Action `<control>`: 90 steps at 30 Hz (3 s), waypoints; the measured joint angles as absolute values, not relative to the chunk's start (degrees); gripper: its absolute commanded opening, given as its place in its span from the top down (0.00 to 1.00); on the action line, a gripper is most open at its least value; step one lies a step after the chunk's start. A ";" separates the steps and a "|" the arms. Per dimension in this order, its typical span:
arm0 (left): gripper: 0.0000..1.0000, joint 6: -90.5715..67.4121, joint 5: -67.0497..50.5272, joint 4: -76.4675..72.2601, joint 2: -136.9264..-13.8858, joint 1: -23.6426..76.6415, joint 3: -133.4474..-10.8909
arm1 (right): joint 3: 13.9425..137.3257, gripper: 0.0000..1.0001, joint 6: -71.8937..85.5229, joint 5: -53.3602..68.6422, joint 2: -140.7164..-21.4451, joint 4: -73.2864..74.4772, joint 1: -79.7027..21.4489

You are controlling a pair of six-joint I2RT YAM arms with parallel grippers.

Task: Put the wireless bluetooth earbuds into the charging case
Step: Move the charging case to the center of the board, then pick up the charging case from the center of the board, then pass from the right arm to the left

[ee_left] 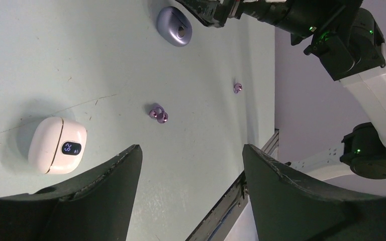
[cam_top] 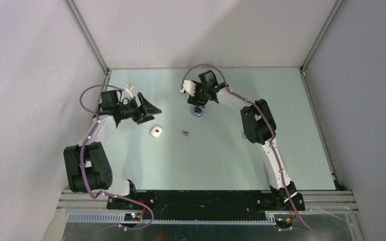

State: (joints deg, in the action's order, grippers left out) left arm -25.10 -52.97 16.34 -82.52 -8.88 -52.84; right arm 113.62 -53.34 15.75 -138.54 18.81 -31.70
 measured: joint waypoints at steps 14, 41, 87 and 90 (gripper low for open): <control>0.23 -26.13 -46.41 15.31 -82.46 -8.78 -52.86 | 118.08 0.37 -29.47 14.83 -133.19 34.04 -26.83; 0.24 -26.06 -42.13 16.86 -81.32 -8.38 -52.95 | 118.13 0.23 -28.80 20.64 -135.85 46.13 -32.42; 0.33 -18.63 -47.88 16.29 -85.65 8.10 -67.53 | 91.72 0.67 -46.28 21.34 -103.74 11.64 -35.77; 0.32 -17.67 -48.45 14.96 -86.02 9.85 -68.93 | 91.55 0.67 -46.57 21.32 -103.20 10.09 -36.47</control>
State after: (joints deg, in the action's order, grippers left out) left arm -17.67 -48.45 14.96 -86.02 9.85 -68.93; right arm 91.55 -46.57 21.32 -103.20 10.09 -36.47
